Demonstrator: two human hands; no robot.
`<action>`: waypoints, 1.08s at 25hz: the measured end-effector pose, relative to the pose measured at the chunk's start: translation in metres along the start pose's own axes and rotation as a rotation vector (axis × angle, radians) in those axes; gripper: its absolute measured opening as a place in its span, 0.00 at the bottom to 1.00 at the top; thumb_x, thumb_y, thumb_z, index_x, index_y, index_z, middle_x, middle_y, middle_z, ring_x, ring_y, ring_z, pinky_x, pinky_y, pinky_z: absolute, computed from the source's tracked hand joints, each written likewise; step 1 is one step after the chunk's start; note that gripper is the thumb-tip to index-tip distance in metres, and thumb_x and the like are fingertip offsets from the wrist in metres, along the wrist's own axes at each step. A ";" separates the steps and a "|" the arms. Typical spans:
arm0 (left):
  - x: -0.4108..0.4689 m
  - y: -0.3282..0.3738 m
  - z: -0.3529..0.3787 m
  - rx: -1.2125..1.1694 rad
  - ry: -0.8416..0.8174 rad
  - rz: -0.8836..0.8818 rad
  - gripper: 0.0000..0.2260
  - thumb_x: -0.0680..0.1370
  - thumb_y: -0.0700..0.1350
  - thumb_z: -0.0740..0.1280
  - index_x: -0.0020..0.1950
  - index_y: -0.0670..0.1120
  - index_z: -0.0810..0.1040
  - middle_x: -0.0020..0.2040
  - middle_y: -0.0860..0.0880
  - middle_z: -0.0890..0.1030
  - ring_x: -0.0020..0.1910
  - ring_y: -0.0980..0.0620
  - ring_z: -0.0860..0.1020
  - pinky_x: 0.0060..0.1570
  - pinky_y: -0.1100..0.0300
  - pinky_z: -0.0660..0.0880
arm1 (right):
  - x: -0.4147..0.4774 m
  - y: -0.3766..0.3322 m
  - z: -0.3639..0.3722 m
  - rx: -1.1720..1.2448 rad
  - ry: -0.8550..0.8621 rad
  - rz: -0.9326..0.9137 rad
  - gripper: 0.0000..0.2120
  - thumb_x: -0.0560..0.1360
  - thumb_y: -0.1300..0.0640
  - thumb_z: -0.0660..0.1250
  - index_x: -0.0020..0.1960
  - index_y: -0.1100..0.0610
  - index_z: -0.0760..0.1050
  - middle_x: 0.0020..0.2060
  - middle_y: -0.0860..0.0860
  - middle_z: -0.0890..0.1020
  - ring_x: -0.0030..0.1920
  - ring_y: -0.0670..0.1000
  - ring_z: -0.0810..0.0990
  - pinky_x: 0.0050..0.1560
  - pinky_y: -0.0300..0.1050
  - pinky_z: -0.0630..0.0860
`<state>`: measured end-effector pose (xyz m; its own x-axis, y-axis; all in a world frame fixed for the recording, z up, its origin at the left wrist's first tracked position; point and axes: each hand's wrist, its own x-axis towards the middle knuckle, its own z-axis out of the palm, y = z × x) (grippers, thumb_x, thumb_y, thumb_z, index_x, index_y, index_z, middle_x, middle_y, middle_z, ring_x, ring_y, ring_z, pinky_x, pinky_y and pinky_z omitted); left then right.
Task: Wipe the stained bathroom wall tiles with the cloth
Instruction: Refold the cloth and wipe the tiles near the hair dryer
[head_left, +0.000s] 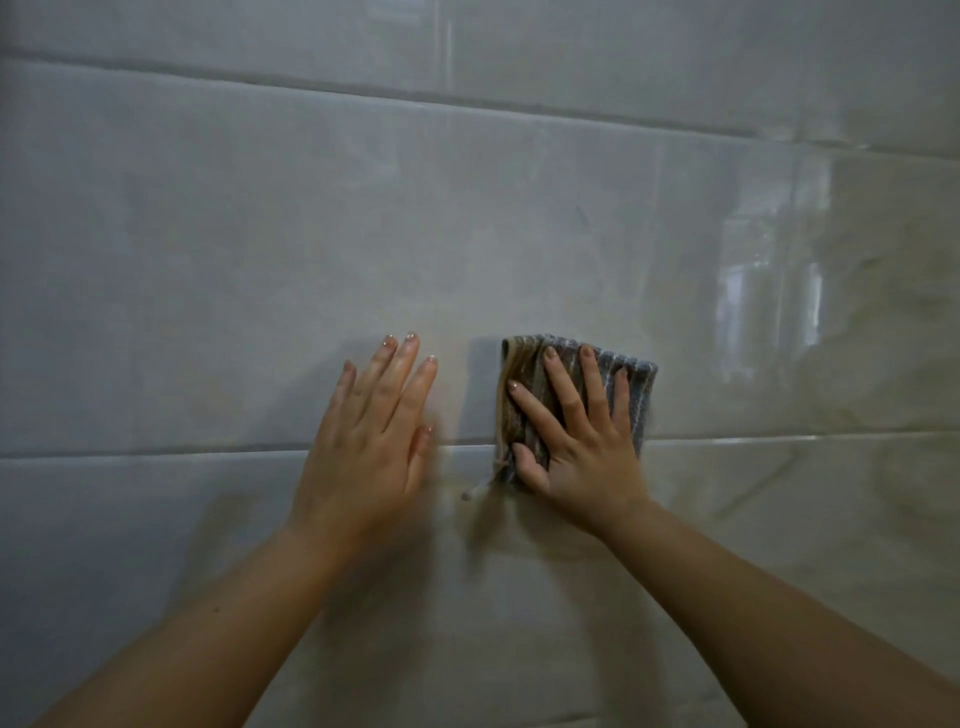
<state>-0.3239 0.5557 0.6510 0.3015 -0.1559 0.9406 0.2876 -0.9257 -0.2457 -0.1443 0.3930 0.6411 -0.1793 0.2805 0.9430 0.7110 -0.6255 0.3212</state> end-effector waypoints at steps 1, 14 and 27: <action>0.007 0.013 0.008 -0.001 -0.006 0.000 0.24 0.81 0.46 0.54 0.77 0.42 0.62 0.78 0.43 0.61 0.78 0.45 0.57 0.76 0.44 0.54 | -0.007 0.019 -0.001 -0.010 0.008 0.008 0.29 0.73 0.43 0.64 0.72 0.46 0.68 0.75 0.56 0.64 0.75 0.65 0.59 0.71 0.71 0.55; 0.085 0.166 0.083 0.128 -0.028 0.038 0.26 0.80 0.51 0.56 0.77 0.43 0.64 0.79 0.43 0.61 0.79 0.43 0.57 0.74 0.36 0.55 | -0.064 0.220 -0.015 -0.041 0.038 0.075 0.29 0.73 0.42 0.61 0.73 0.47 0.64 0.75 0.56 0.62 0.75 0.65 0.57 0.72 0.71 0.52; 0.186 0.253 0.105 0.321 -0.029 -0.035 0.26 0.81 0.54 0.55 0.77 0.45 0.63 0.79 0.44 0.59 0.79 0.45 0.54 0.75 0.36 0.52 | 0.061 0.306 -0.019 0.048 0.121 -0.054 0.28 0.75 0.43 0.57 0.74 0.46 0.66 0.76 0.55 0.62 0.77 0.63 0.56 0.73 0.70 0.50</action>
<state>-0.0999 0.3281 0.7393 0.3106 -0.1122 0.9439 0.5691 -0.7734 -0.2792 0.0494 0.2043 0.7989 -0.2964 0.2210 0.9291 0.7294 -0.5756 0.3696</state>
